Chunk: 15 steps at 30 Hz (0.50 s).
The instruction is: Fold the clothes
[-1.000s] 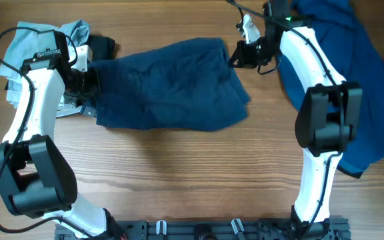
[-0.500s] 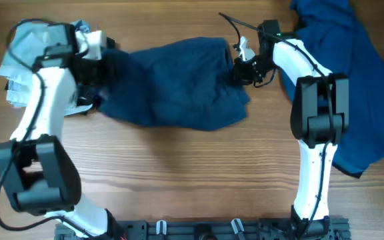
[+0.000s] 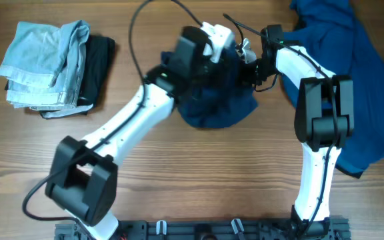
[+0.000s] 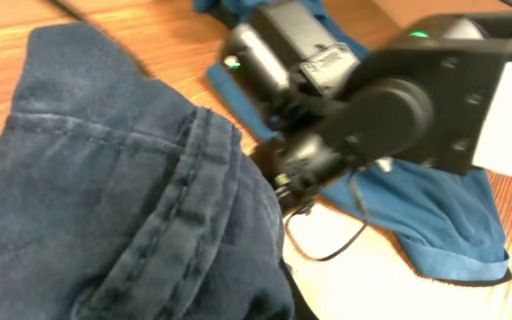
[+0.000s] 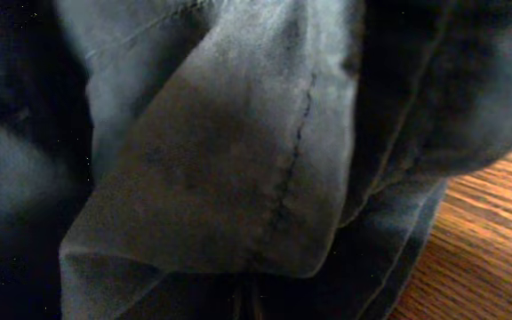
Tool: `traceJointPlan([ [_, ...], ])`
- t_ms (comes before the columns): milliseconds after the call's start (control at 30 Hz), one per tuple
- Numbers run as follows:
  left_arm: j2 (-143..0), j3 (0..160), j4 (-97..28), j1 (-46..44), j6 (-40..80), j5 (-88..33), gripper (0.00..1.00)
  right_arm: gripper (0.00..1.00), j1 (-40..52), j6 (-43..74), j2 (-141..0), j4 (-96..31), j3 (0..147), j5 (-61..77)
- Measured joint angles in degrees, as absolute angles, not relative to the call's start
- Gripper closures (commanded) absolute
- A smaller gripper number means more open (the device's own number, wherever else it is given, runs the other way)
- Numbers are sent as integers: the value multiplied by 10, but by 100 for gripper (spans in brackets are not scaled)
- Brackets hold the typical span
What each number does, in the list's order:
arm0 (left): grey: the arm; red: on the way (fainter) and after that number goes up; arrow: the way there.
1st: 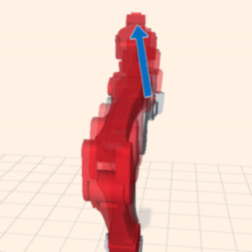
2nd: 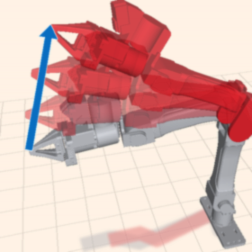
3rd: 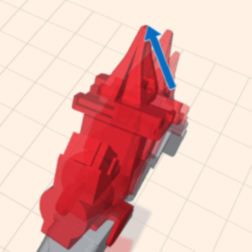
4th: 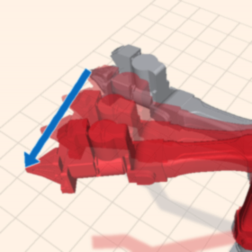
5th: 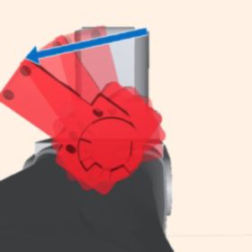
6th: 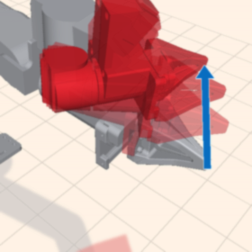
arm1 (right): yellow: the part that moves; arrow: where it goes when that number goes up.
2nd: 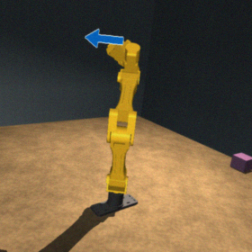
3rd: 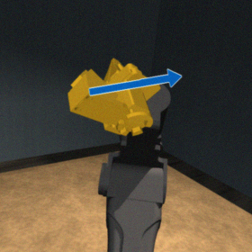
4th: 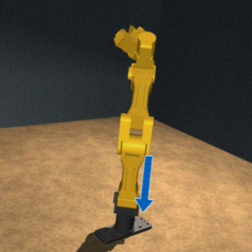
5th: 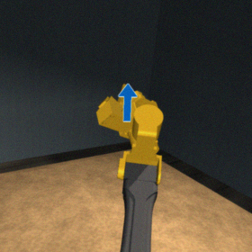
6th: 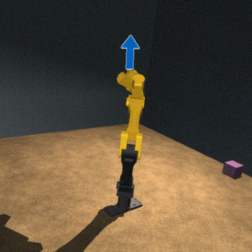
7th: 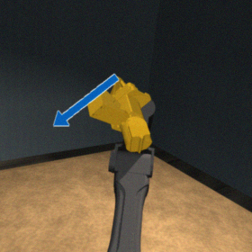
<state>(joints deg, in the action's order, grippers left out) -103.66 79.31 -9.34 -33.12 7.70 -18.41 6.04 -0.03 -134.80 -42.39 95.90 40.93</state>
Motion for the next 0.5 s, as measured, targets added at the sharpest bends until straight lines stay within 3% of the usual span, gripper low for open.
traceJointPlan([
  [267,-1101,794,-42,-367,79,-158,96,96,57,0,-1349,-424,958,430],
  [367,-1101,794,-43,-367,79,-157,96,91,41,4,-1349,-456,975,423],
  [400,-1101,794,-44,-367,79,-157,82,82,27,13,-1346,-464,989,415],
  [433,-1101,794,-44,-367,79,-157,24,73,7,24,-1336,-467,1005,409],
  [467,-1101,794,-44,-367,82,-157,0,65,-9,32,-1321,-466,1014,406],
  [500,-1101,794,-43,-367,81,-157,0,58,-34,38,-1287,-465,1027,403],
])
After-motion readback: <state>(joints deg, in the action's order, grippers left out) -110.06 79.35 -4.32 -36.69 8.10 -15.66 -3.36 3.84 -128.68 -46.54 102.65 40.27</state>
